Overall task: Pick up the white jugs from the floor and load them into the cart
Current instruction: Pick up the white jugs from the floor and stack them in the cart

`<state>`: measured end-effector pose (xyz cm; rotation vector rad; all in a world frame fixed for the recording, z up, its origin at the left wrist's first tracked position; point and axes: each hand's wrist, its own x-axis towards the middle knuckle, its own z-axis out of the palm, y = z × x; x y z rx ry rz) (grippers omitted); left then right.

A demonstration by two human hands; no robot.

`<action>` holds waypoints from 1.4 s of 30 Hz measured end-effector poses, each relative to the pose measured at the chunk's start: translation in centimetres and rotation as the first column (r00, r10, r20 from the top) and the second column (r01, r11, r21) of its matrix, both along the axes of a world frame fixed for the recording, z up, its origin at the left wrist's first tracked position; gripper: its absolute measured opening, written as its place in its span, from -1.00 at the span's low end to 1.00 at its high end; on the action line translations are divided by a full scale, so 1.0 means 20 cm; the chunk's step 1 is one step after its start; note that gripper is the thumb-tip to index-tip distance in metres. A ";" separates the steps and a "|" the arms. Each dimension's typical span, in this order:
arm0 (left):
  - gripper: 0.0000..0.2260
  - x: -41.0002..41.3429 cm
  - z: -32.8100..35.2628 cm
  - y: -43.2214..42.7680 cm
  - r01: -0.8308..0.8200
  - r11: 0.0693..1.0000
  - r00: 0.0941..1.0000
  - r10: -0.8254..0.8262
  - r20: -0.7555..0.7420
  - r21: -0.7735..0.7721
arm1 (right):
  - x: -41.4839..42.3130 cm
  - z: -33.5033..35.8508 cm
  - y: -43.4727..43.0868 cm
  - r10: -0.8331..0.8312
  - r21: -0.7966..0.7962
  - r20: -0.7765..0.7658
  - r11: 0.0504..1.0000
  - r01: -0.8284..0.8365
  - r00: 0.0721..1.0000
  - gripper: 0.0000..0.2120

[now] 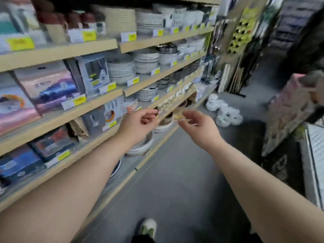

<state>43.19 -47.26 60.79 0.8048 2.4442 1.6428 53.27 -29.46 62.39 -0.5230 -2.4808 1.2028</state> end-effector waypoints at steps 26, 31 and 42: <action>-0.73 -1.72 -0.08 2.58 0.400 0.910 0.917 -0.398 0.037 -0.111 | -1.37 -0.19 2.40 -0.454 -0.058 0.091 0.886 0.460 0.886 -0.66; -0.74 -2.04 -0.12 3.01 0.390 0.913 0.920 -0.382 0.087 -0.115 | -1.67 -0.20 2.84 -0.455 -0.085 0.117 0.881 0.465 0.883 -0.67; -0.75 -2.89 -0.37 4.20 0.508 0.851 0.858 -0.485 0.169 -0.136 | -2.42 -0.42 3.87 -0.562 -0.100 0.209 0.802 0.589 0.800 -0.67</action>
